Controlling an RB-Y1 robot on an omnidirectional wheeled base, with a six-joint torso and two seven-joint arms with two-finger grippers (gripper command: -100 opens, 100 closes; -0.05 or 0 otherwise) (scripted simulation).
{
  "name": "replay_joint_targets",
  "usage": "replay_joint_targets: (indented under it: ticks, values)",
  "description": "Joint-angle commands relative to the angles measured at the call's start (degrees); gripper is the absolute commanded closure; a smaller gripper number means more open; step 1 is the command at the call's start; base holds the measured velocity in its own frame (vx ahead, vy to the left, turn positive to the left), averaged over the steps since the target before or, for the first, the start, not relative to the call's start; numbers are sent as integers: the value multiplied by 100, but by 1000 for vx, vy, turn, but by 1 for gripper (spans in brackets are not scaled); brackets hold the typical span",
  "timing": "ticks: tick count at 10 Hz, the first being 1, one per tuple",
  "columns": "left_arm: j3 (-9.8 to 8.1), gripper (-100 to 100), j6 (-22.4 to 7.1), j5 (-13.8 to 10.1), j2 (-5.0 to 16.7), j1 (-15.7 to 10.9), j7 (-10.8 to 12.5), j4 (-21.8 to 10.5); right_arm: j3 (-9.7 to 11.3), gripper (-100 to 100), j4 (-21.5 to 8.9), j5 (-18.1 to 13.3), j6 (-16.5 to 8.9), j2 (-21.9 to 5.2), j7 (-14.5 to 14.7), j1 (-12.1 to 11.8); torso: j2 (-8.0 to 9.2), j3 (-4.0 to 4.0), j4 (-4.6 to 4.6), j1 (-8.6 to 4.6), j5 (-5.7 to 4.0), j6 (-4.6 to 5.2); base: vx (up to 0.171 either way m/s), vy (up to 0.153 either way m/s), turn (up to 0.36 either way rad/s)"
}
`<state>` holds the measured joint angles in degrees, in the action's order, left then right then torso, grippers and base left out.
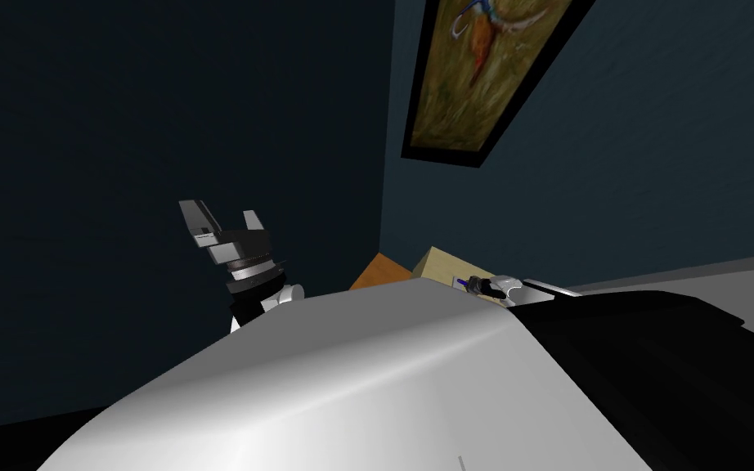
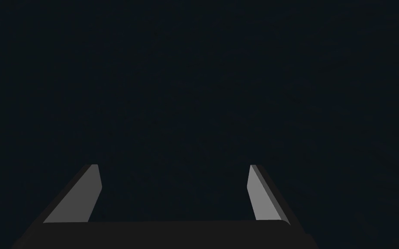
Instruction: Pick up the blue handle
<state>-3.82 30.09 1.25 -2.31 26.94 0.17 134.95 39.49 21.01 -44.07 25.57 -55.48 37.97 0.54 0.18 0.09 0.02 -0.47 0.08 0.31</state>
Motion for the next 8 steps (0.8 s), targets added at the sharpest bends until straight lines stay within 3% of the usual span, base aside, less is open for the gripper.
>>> replay_joint_targets:
  ticks: [1, 2, 3, 4, 7, 8]
  values:
    - [0, 0, 0, 0, 0, 0, 0, 0, 0, 100, 0, 0, 0, 0, 0, 0, 0, 0, 0, 0, 0, 0, 0, 0, 0]
    - [0, 0, 0, 0, 0, 0, 0, 0, 0, 100, 0, 0, -1, 0, 0, 0, 1, 0, 0, 0, 0, 0, 0, 0, 0]
    - [0, 0, 0, 0, 0, 0, 0, 0, -1, 0, 0, 0, -1, 0, -1, 0, 1, 0, 0, 0, 0, 0, 0, 0, 0]
    - [0, 0, 0, 0, 0, 0, 0, 0, 12, 100, 125, 6, 77, -169, -73, -41, 1, 1, 0, 0, 0, 0, -15, 39, -77]
    - [0, 0, 0, 0, 0, 0, 0, 0, 35, 100, 179, -4, 89, -236, -139, -47, 11, 7, 3, 19, 5, 3, -16, 37, -28]
    - [0, 0, 0, 0, 0, 0, 0, 0, 29, 0, 163, -1, 110, -233, -119, -43, 7, 5, 2, 11, 3, 2, 0, 0, 0]
